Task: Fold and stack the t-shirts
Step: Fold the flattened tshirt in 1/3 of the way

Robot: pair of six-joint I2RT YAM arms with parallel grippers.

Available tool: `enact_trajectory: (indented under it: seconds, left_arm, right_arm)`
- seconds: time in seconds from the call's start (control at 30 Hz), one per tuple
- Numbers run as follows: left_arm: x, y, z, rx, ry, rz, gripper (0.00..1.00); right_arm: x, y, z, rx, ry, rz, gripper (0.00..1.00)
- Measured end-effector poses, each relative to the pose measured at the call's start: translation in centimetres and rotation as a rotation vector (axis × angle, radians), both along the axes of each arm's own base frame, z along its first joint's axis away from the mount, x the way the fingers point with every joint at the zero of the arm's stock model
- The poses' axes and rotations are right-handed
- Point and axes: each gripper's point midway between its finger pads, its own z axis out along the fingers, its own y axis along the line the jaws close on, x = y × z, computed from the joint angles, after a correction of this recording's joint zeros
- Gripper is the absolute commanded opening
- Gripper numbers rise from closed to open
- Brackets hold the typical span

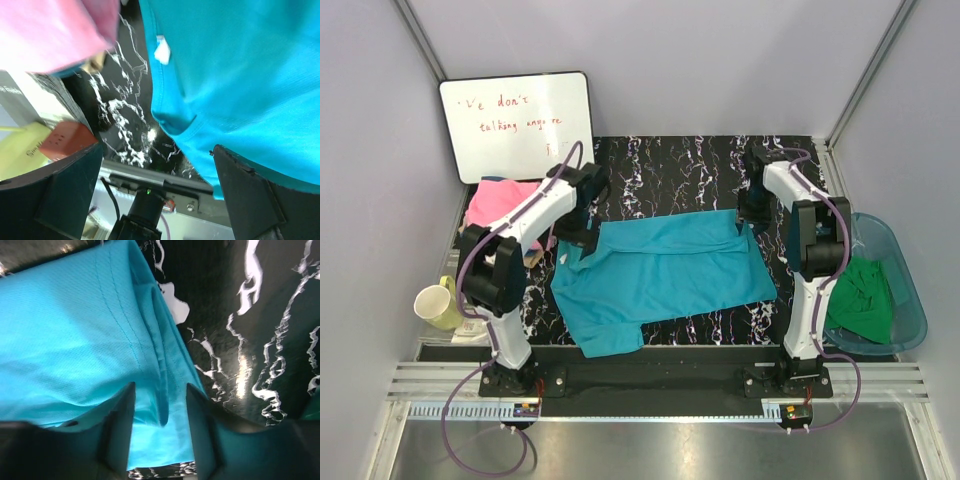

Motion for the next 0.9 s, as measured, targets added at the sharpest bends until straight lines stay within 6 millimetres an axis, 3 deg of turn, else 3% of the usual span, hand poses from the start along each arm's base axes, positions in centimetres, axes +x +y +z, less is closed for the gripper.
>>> enact_trajectory:
  seconds: [0.17, 0.2, 0.27, 0.3, 0.5, 0.6, 0.7, 0.9]
  left_arm:
    - [3.8, -1.5, 3.1, -0.056, -0.149, 0.002, 0.99]
    - [4.5, -1.9, 3.6, -0.069, -0.175, 0.001, 0.99]
    - [5.8, -2.5, 4.4, -0.088, -0.210, -0.001, 0.99]
    - [6.4, -2.8, 4.4, -0.093, -0.220, -0.002, 0.99]
    - [8.4, -3.8, 2.0, -0.083, -0.185, -0.013, 0.99]
    - [9.0, -4.1, 1.1, -0.078, -0.166, -0.017, 0.99]
    - [9.2, -4.3, 0.9, -0.084, -0.165, -0.017, 0.99]
    - [9.4, -4.4, 1.2, -0.089, -0.170, -0.017, 0.99]
  right_arm:
    - [1.1, -0.5, 1.6, -0.029, -0.054, 0.002, 0.57]
    - [1.3, -0.5, 1.9, -0.028, -0.066, 0.001, 0.49]
    - [2.1, -0.4, 2.6, -0.021, -0.092, 0.007, 0.23]
    - [2.5, -0.2, 2.9, -0.010, -0.108, 0.013, 0.00]
    - [5.0, 3.4, 5.6, 0.180, -0.195, 0.060, 0.00]
    - [5.7, 5.4, 5.9, 0.251, -0.210, 0.097, 0.00]
    - [5.3, 7.4, 4.7, 0.281, -0.175, 0.140, 0.00]
    - [3.8, 10.6, 0.1, 0.289, -0.046, 0.197, 0.00]
